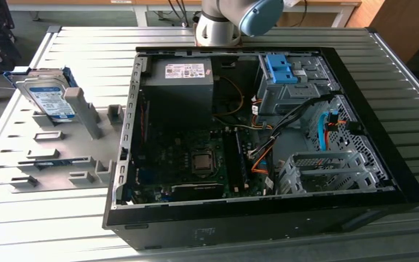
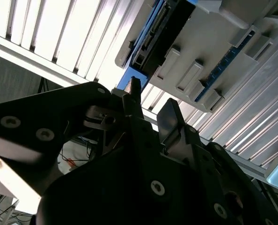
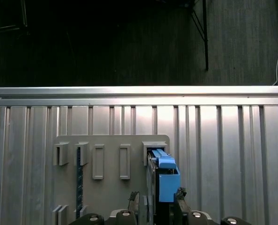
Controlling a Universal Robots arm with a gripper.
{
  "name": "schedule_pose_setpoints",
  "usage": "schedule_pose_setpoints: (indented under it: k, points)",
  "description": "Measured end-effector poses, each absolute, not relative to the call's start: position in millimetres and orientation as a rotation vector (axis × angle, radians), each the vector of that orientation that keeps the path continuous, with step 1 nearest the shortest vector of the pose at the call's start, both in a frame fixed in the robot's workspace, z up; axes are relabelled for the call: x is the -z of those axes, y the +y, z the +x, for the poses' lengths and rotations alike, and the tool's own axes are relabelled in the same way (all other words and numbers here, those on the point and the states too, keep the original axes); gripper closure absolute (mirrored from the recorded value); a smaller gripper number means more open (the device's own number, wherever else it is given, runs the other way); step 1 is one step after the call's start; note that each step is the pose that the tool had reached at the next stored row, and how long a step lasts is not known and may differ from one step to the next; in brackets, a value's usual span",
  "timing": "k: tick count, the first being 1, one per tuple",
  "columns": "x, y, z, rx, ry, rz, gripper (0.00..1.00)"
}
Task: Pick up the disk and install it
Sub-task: 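Pick up the disk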
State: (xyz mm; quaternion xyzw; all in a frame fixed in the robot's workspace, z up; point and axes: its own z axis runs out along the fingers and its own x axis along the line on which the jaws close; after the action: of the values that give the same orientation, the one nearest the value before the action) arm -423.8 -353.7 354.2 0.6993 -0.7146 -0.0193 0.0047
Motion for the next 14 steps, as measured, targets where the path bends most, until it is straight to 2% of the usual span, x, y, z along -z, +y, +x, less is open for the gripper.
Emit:
schedule_pose_setpoints:
  k: [9, 10, 11, 13, 14]
  points:
    - [-354.1, -353.7, -423.8, 0.061, -2.238, 2.19, 0.58]
    - [-354.0, -353.7, -423.8, 0.06, -2.238, 2.19, 0.57]
    - [-354.0, -353.7, -423.8, 0.06, -2.238, 2.19, 0.52]
    - [-352.5, -353.7, -423.8, 0.06, -2.239, 2.191, 0.52]
    - [-351.0, -353.8, -424.0, 0.059, -2.239, 2.191, 0.45]
